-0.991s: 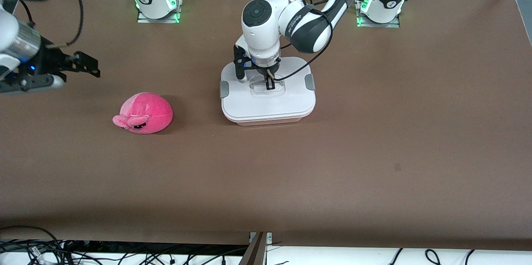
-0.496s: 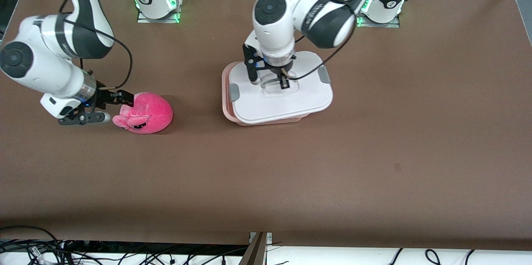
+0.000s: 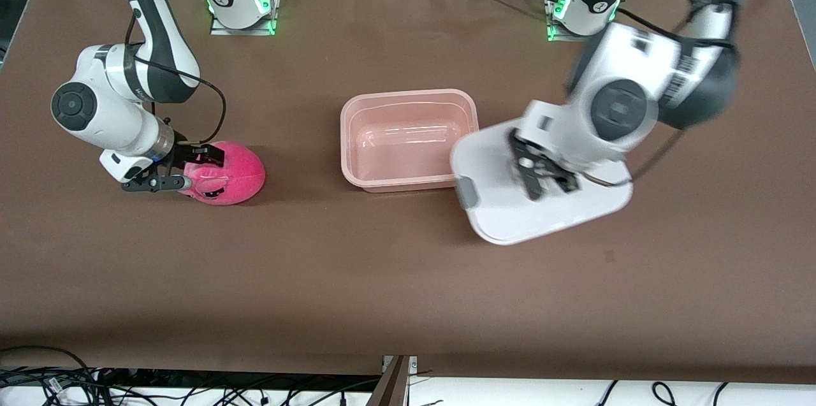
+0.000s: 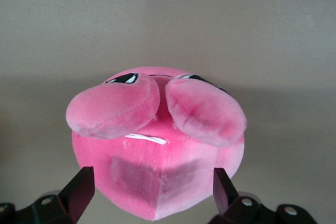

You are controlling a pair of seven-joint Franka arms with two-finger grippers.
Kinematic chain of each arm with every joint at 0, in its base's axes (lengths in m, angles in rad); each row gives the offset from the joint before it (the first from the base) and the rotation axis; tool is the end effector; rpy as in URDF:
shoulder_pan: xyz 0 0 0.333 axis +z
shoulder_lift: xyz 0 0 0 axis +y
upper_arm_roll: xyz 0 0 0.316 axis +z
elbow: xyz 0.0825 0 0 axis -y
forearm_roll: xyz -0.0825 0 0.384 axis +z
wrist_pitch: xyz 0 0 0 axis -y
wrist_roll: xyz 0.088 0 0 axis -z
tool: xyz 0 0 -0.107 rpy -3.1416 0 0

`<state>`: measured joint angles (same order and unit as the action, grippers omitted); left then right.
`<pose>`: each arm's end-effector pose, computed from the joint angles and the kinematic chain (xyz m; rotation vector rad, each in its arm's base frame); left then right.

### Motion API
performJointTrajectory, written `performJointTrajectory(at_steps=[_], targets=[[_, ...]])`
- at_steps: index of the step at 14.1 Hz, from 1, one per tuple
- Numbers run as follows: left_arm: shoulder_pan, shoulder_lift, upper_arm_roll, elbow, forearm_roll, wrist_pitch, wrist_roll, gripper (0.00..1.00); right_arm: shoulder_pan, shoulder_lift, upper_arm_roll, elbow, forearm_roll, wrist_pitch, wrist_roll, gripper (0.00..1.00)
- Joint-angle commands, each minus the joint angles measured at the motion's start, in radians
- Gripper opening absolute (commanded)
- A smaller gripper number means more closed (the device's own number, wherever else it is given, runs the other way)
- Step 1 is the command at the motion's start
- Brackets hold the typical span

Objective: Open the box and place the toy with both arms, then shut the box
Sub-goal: 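Lift the lid off with the left gripper while the right gripper grasps the toy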

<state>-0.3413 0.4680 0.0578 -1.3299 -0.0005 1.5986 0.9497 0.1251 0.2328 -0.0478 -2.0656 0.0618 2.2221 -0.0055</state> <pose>0.6449 -0.1955 0.4498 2.5149 -1.7893 -0.3037 0.5725 0.0468 0.3144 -3.1046 -0.0688 0.1198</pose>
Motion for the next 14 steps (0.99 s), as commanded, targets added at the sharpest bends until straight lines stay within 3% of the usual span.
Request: performJointTrajectory(at_steps=[1, 3, 5, 6, 8, 9, 14], targets=[[0.085, 0.0, -0.004, 0.015, -0.007, -0.025, 0.134, 0.0, 0.001, 0.032, 0.003, -0.01, 0.016, 0.044, 0.01, 0.99], [0.181, 0.007, -0.006, 0.04, -0.007, -0.028, 0.228, 0.0, 0.001, 0.043, 0.003, -0.016, 0.018, 0.048, 0.01, 0.94], [0.246, 0.012, -0.004, 0.052, -0.004, -0.046, 0.326, 0.0, 0.001, 0.045, 0.006, -0.025, 0.018, 0.056, 0.009, 0.78], [0.277, 0.012, -0.004, 0.052, 0.013, -0.046, 0.38, 0.0, 0.001, 0.045, 0.006, -0.027, 0.018, 0.054, -0.001, 0.62], [0.338, 0.011, -0.004, 0.054, 0.02, -0.051, 0.434, 0.0, 0.001, 0.043, 0.008, -0.022, 0.016, 0.044, -0.007, 0.17], [0.352, 0.009, -0.006, 0.055, 0.02, -0.069, 0.439, 0.0, 0.002, 0.04, 0.009, -0.018, 0.016, 0.036, -0.016, 0.0], [0.373, 0.009, -0.006, 0.057, 0.06, -0.092, 0.489, 0.0, 0.004, 0.031, 0.046, 0.097, 0.01, -0.086, -0.088, 0.0]])
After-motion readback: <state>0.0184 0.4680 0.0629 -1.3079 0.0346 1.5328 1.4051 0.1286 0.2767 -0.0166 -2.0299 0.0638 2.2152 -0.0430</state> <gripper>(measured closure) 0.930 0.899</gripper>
